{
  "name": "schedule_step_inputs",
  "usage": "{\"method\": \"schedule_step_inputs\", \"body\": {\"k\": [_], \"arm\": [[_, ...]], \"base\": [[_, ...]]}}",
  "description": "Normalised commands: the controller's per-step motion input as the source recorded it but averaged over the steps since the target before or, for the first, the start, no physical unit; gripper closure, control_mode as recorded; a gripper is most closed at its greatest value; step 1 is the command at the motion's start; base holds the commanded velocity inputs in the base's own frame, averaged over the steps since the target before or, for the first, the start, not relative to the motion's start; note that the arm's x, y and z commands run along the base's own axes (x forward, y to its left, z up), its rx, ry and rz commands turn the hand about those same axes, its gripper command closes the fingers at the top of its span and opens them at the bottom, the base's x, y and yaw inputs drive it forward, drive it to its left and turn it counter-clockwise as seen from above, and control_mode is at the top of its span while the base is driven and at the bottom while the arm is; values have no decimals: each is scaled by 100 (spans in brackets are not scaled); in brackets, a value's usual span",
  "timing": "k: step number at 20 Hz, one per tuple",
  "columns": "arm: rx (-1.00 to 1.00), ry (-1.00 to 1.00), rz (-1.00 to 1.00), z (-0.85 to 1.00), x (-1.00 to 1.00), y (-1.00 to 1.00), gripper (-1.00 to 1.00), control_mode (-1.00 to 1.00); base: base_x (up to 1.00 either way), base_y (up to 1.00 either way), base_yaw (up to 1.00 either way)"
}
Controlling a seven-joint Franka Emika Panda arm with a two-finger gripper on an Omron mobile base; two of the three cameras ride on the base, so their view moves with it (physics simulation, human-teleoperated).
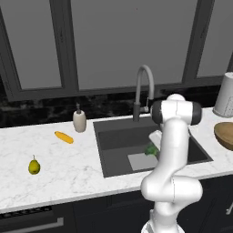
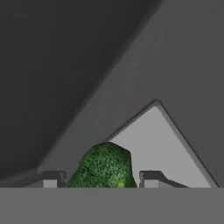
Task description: Pick the broccoli from the sink and place it in the bowl. Then pick the bowl and place it in the microwave. Then close the microwave door and press the start button.
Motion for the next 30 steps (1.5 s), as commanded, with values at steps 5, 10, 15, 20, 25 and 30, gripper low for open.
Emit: {"method": "schedule_step_inputs", "body": {"k": [5,10,15,20,25,30], "arm": [[7,-8,-18,93,-38,-3,100,-100],[4,5,-4,100,-45,-9,100,-100],[5,10,0,100,-65,-52,100,-100],[6,0,-1,89,-87,-77,100,-100],[0,14,-10,91,-74,-35,100,-100],[-9,22,-23,63,-41,-19,100,-100]], "base": [[0,0,0],[0,0,0],[0,0,0],[0,0,0],[0,0,0],[0,0,0]]}}
